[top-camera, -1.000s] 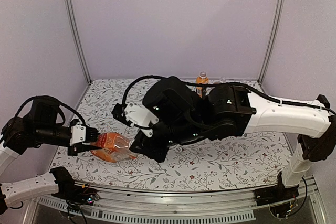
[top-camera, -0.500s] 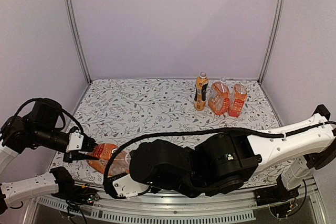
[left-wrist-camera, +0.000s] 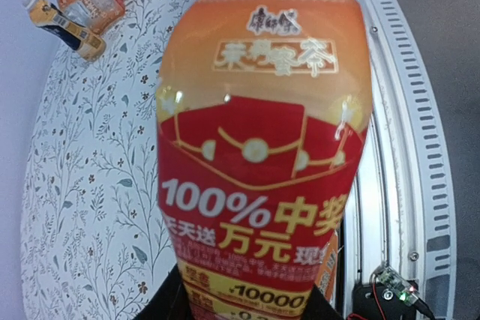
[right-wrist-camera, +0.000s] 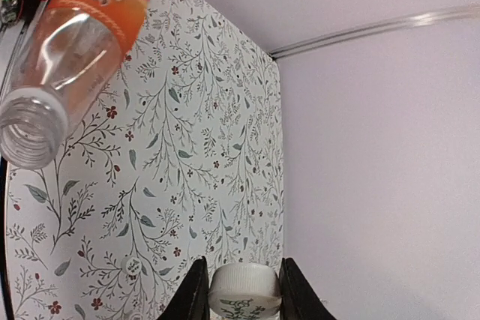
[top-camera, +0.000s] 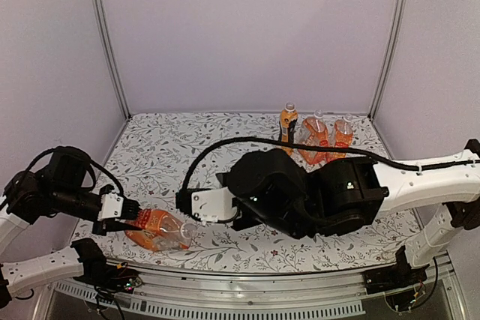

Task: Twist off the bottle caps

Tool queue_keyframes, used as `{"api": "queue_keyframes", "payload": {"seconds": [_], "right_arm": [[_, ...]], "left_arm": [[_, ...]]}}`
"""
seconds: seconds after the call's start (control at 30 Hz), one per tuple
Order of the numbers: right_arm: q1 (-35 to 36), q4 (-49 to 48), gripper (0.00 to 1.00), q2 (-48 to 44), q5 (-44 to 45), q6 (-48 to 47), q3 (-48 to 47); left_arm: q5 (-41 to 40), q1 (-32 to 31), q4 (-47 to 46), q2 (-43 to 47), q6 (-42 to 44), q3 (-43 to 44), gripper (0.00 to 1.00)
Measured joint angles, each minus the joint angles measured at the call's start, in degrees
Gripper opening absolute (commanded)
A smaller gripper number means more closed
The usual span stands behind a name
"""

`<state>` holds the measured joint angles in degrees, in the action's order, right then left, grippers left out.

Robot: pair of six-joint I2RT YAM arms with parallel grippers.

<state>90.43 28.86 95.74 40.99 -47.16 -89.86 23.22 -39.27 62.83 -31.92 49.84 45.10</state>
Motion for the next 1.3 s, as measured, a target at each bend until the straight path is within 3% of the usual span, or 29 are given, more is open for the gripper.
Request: {"api": "queue_keyframes", "payload": {"seconds": [0.23,0.37,0.5,0.67,0.9,1.07,1.3], "right_arm": [[-18.32,2.12,0.0,-5.75,-10.1,32.72,5.51],[-27.74,7.63,0.0,-1.03,-17.35,51.43,4.7],[-31.85,11.76,0.0,7.67,-23.17,62.03,2.29],[-32.87,16.48,0.0,19.78,-29.33,67.78,-3.56],[-33.07,19.93,0.01,32.2,-37.55,70.25,-16.37],[-32.33,22.01,0.17,38.16,-39.98,70.66,-21.62],[-31.89,24.2,0.54,39.8,-42.23,71.17,-22.6]], "left_arm": [[-5.84,1.29,-10.19,2.71,-9.88,-4.52,0.0],[-7.78,3.04,-16.7,4.39,-18.23,-6.03,0.0],[-8.46,4.81,-22.95,6.19,-27.47,-7.69,0.0],[-5.25,6.56,-28.85,10.01,-36.72,-11.78,0.0],[-0.68,9.22,-33.83,13.51,-43.41,-16.41,0.0],[1.38,10.29,-35.65,14.99,-45.27,-17.0,0.0],[3.76,12.85,-38.84,17.07,-49.92,-18.1,0.0]]}}
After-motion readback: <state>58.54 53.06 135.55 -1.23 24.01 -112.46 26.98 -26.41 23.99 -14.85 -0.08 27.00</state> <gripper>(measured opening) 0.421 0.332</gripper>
